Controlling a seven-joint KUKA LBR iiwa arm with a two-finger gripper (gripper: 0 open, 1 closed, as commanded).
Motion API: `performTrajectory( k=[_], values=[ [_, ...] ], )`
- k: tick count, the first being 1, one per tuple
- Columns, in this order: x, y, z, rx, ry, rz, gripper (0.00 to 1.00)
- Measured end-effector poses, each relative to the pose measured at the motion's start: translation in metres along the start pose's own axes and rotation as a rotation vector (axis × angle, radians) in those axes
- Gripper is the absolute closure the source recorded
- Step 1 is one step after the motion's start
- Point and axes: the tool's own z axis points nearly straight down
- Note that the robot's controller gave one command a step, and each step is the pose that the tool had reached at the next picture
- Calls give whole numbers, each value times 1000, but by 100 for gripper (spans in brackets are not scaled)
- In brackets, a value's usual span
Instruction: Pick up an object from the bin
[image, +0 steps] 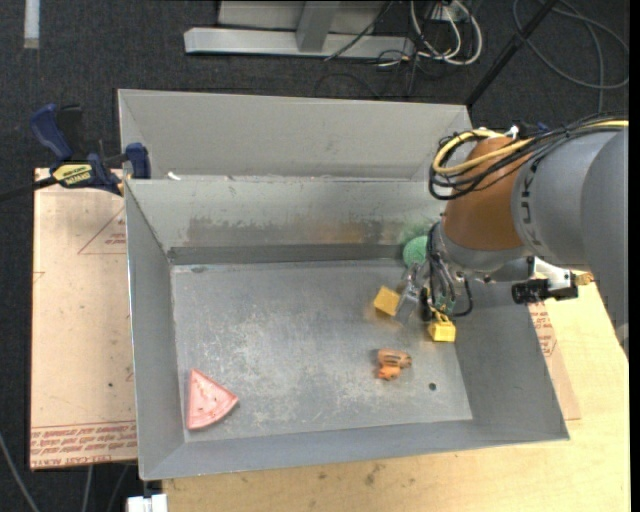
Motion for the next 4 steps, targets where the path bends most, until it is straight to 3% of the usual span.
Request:
performTrajectory(
  k=[2, 4],
  values=[
    [4, -1, -22, 6, 19, -1, 100],
    [1, 0, -61, 2, 8, -2, 100]
  ],
)
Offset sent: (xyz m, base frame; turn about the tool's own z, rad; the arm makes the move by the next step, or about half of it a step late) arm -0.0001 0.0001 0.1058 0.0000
